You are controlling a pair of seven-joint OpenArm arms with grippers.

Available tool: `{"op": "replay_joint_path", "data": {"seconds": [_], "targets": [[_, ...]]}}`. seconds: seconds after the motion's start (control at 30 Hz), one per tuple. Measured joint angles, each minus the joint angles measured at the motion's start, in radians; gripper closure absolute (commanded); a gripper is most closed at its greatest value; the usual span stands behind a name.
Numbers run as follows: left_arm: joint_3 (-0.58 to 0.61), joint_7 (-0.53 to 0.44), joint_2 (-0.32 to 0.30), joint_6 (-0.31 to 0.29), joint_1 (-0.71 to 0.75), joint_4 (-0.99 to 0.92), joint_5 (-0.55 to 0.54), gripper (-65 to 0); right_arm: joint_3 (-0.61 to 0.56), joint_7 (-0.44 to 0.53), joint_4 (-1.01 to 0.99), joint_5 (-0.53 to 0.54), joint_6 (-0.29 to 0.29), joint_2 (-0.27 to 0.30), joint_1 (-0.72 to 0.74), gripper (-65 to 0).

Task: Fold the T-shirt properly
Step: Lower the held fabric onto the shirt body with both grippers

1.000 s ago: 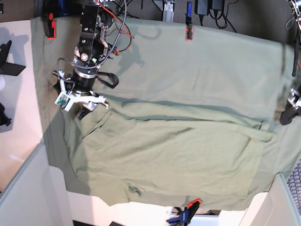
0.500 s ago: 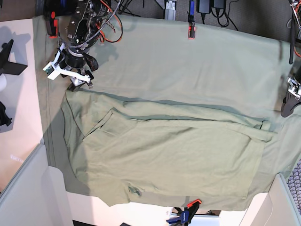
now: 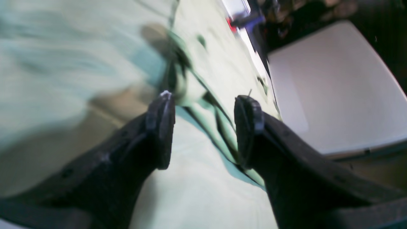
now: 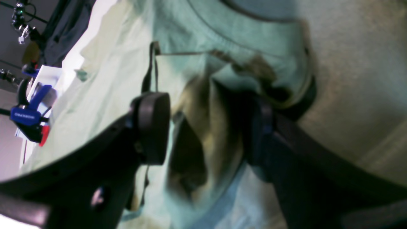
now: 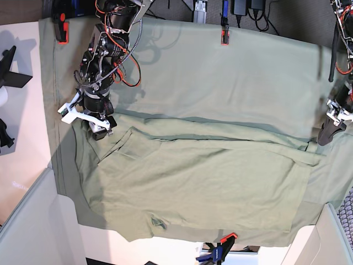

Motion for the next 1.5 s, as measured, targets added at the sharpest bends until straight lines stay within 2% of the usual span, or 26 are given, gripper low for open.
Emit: {"op": "replay_joint_path", "data": {"seconds": [0.13,0.23,0.37,0.53,0.67,0.83,0.97,1.17,1.5], "targets": [[0.055,-0.016,0.021,-0.001,-0.016,0.001,0.008,-33.5,0.0,-0.001,0.0,0.0,0.012,0.0,-0.003,-35.6],[0.062,-0.09,0.047,-0.002,-0.04,0.003,0.139,-33.5,0.0,-0.004,0.0,-0.016,0.013,0.0,-0.003,-35.6],[0.064,-0.11,0.072,0.053,-0.08,0.003,0.249,-33.5,0.0,-0.005,0.0,-0.016,0.019,0.0,-0.008,-35.6],[0.069,-0.13,0.076,0.194,-0.112,0.008,0.347,-33.5,0.0,-0.008,0.0,-0.016,0.019,0.0,-0.008,-35.6],[0.067,-0.151,0.08,0.253,-0.135,0.007,0.415,-33.5,0.0,-0.01,0.0,-0.016,0.019,0.0,-0.008,-35.6],[-0.001,-0.064,0.083,0.255,-0.157,0.005,0.43,-33.5,0.0,-0.019,0.0,-0.016,0.022,0.0,-0.008,-35.6],[-0.07,-0.037,0.07,0.244,-0.142,0.005,0.423,-33.5,0.0,-0.019,0.0,-0.016,0.022,0.0,-0.008,-35.6],[-0.105,-0.036,0.025,0.249,-0.122,0.005,0.435,-33.5,0.0,-0.019,0.0,-0.016,0.03,0.0,-0.008,-35.6],[-0.105,-0.027,0.025,0.271,-0.113,0.095,0.48,-33.5,0.0,-0.031,0.0,-0.016,0.041,0.003,-0.008,-35.6]]}}
